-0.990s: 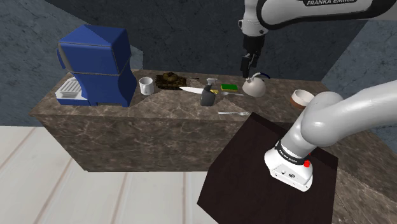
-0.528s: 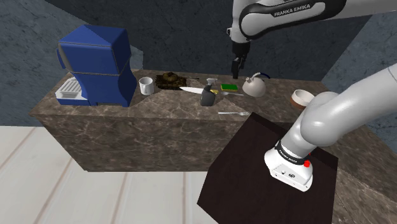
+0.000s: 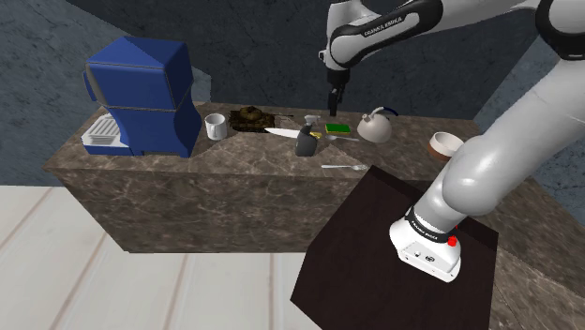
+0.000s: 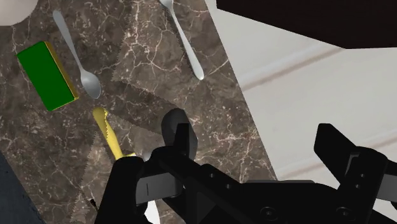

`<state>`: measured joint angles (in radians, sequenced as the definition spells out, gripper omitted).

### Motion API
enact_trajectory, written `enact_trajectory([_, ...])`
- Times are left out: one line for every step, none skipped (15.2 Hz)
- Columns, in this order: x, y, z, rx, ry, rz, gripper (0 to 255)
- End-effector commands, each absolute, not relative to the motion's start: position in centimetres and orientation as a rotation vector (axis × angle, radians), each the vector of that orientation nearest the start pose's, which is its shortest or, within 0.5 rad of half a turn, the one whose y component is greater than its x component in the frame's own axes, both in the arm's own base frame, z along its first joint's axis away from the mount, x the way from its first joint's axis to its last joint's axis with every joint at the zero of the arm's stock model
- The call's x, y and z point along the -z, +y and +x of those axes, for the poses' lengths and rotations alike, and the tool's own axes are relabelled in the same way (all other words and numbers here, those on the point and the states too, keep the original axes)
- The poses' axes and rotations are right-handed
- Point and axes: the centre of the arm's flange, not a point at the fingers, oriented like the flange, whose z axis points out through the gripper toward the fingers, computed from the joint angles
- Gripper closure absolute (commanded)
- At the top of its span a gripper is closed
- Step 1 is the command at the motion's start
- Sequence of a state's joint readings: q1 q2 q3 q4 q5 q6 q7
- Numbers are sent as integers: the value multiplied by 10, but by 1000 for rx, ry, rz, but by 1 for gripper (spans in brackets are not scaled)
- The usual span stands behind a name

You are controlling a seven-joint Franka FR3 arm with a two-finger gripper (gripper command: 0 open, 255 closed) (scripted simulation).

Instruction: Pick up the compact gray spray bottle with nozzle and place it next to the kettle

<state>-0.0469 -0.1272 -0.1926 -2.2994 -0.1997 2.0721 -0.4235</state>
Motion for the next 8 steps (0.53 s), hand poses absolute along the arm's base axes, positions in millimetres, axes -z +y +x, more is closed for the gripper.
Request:
enact_trajectory([-373, -134, 485, -222, -522, -3193, 0])
enact_trajectory([-365, -139, 494, -218, -546, -3187, 0])
enact_trajectory([-358, -143, 503, -214, -570, -3181, 0])
enact_trajectory([-350, -148, 513, -210, -594, -3174, 0])
enact_trajectory([-343, -152, 522, -206, -617, -3168, 0])
enact_trajectory([-335, -156, 532, -202, -641, -3161, 0])
enact_trajectory([-328, -160, 542, -197, -665, -3154, 0])
enact_trajectory([-320, -164, 552, -193, -688, -3147, 0])
